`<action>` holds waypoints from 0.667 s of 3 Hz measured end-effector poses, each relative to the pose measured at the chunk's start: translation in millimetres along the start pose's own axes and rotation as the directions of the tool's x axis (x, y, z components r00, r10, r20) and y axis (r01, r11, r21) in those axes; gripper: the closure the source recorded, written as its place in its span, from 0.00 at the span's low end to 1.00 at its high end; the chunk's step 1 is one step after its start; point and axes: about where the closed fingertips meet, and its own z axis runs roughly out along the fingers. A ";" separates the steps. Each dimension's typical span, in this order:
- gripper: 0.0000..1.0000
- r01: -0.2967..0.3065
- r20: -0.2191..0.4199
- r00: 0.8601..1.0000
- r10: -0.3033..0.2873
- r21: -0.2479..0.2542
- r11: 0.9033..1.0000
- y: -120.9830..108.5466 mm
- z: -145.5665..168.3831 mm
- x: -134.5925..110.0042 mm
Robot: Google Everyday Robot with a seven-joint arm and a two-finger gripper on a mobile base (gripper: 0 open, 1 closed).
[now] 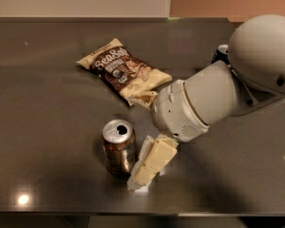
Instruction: Pick orange can
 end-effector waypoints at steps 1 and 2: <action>0.00 0.001 0.027 1.000 0.000 -0.021 1.000 3.7 11.2 -1.9; 0.17 0.008 0.051 0.999 -0.007 -0.028 1.000 4.5 16.3 -4.6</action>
Offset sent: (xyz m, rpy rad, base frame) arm -0.0021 0.0189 -0.0127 0.0822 0.0251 0.0410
